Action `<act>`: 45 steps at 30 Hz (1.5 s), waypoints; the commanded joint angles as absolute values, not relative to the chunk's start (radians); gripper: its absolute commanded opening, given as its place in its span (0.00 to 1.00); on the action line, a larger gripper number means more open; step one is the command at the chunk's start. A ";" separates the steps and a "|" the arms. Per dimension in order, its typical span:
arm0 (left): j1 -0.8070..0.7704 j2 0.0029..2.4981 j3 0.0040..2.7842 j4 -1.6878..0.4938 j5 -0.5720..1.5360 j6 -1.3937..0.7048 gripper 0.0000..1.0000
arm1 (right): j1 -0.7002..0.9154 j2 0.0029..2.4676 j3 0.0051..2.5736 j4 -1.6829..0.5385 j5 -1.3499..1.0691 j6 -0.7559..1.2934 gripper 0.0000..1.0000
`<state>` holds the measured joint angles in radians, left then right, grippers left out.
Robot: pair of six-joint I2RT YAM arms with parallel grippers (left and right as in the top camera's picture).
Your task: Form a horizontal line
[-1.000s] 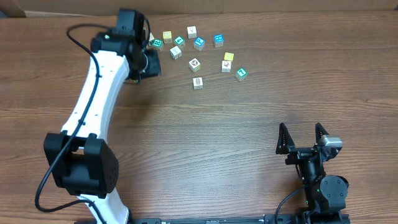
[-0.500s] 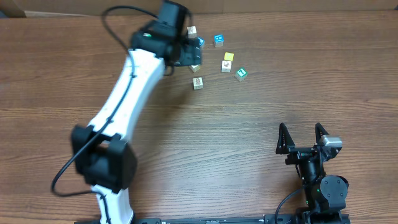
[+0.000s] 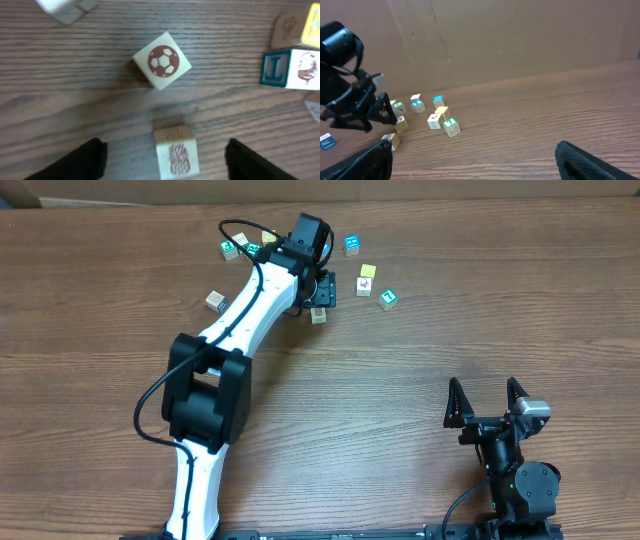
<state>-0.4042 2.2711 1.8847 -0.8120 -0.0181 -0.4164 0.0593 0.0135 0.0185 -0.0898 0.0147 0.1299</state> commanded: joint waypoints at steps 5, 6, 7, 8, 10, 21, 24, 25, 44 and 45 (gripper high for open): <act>-0.403 2.336 1.881 -0.789 0.055 -0.419 0.58 | 0.055 0.003 0.008 -0.084 0.013 0.122 1.00; -0.403 2.336 1.881 -0.788 0.043 -0.419 0.58 | 0.055 0.003 0.008 -0.084 0.013 0.122 1.00; -0.405 2.336 1.881 -0.785 0.030 -0.419 0.58 | 0.055 0.003 0.008 -0.084 0.013 0.122 1.00; -0.405 2.336 1.881 -0.785 0.022 -0.419 0.58 | 0.055 0.003 0.008 -0.084 0.013 0.122 1.00; -0.406 2.336 1.881 -0.786 0.019 -0.419 0.56 | 0.055 0.003 0.008 -0.084 0.013 0.122 1.00; -0.427 2.336 1.881 -0.801 0.019 -0.419 0.38 | 0.055 0.003 0.008 -0.084 0.013 0.122 1.00; -0.427 2.336 1.881 -0.809 0.020 -0.419 0.37 | 0.055 0.003 0.008 -0.084 0.013 0.122 1.00; -0.426 2.336 1.881 -0.809 0.019 -0.419 0.39 | 0.055 0.003 0.008 -0.084 0.013 0.122 1.00; -0.433 2.336 1.880 -0.830 0.019 -0.416 0.40 | 0.055 0.003 0.008 -0.084 0.013 0.122 1.00; -0.433 2.336 1.880 -0.834 0.019 -0.416 0.40 | 0.055 0.003 0.008 -0.084 0.013 0.122 1.00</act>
